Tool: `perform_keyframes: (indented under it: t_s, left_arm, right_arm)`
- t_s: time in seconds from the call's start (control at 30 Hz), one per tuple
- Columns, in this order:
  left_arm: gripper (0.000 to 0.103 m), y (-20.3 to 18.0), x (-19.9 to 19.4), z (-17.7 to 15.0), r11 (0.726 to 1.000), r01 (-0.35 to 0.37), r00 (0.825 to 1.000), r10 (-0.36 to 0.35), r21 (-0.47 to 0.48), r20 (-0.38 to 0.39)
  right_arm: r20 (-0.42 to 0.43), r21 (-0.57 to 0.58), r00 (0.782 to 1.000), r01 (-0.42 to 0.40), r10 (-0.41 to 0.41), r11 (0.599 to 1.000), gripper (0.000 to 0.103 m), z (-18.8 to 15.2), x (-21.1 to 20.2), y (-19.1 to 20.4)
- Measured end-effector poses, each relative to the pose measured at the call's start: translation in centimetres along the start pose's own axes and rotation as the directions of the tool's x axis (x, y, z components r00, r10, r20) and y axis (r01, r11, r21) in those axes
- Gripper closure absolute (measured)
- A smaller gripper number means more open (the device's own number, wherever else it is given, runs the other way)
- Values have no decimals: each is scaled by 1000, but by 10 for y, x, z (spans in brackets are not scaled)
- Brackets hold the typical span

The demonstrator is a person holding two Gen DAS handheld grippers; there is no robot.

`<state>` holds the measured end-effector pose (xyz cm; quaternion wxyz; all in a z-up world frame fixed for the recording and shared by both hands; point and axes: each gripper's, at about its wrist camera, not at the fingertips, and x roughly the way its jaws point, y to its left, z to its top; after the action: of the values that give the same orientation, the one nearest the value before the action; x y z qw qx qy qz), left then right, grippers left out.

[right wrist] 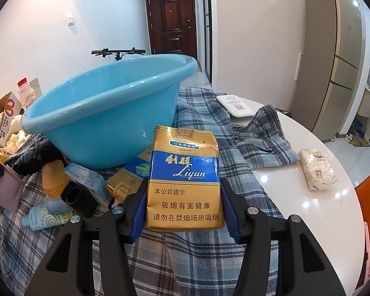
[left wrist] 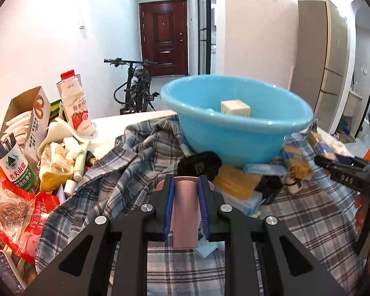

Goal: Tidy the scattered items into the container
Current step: 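Lift the pink case with the left tool while the right tool lifts the Liqun pack, then carry the pink case with the left tool while the right tool carries the Liqun pack over the basin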

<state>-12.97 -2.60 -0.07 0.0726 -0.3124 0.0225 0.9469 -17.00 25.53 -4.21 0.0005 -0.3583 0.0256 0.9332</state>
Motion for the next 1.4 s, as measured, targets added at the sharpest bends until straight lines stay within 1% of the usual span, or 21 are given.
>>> perform_keyframes:
  t_s: [0.17, 0.43, 0.67, 0.83, 1.1, 1.4]
  left_arm:
    - [86, -6, -10, 8, 1000, 13, 1000, -13, 2, 19]
    - [86, -12, -29, 25, 1000, 25, 998, -26, 10, 63]
    - [86, -17, -37, 43, 999, 34, 994, -34, -2, 100]
    - [86, -18, -42, 57, 999, 45, 992, -42, -17, 119]
    - [86, -24, -49, 85, 998, 57, 986, -55, -10, 156]
    - [86, -31, -35, 121, 998, 68, 982, -66, -3, 178]
  right_arm:
    - [23, 9, 1000, -10, 10, 1000, 47, 5, -11, 0]
    - [78, 3, 997, -22, 21, 1000, 47, 16, -40, 3]
    - [141, -37, 989, -37, 42, 999, 47, 37, -73, 22]
    - [169, -73, 984, -45, 56, 996, 47, 51, -88, 40]
    - [180, -95, 980, -64, 81, 993, 47, 73, -93, 55]
    - [180, -108, 978, -86, 104, 990, 47, 102, -81, 60]
